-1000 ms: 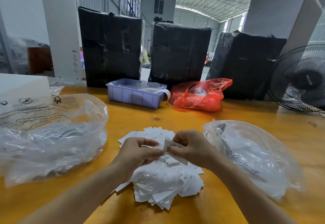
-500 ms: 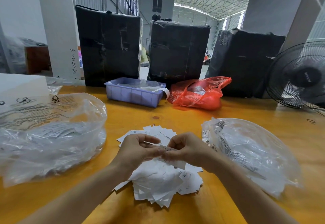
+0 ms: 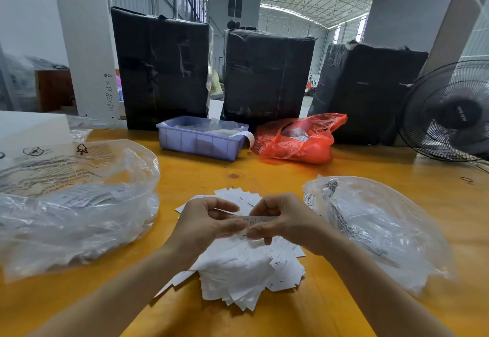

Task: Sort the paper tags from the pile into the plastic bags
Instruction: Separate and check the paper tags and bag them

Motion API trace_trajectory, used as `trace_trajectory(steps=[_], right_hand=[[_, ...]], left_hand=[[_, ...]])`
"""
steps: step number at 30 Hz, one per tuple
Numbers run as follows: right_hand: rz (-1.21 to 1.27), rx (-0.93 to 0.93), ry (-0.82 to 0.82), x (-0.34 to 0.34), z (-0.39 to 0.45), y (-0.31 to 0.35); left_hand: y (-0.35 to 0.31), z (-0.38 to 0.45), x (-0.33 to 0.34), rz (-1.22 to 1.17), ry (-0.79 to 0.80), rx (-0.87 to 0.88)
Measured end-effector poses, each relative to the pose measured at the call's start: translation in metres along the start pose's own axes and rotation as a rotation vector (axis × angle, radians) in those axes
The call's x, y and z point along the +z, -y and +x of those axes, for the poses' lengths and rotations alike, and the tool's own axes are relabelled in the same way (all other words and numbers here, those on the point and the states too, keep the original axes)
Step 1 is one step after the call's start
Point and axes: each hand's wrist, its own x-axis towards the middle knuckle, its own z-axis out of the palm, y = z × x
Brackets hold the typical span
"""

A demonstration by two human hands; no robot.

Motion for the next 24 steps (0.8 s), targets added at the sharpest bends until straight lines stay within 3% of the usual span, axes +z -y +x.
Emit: trace_trajectory(steps=[6,11,17,24], right_hand=[[-0.166,0.016,0.032,-0.0017,-0.0001,0.0028],[-0.165,0.013,0.058,-0.0001,-0.0016,0.0044],[-0.16,0.022,0.055,-0.0032,-0.0006,0.0028],[-0.164,0.023,0.105,-0.0026,-0.0006,0.002]], left_hand=[[0.0016,-0.0025,0.0027,0.106,0.066,0.04],[0.0023,-0.0054,0.0038,0.164,0.075,0.082],[-0.0031,-0.0035,0.0002,0.046,0.118,0.055],[-0.0004,-0.0056,0.0043,0.079,0.178,0.047]])
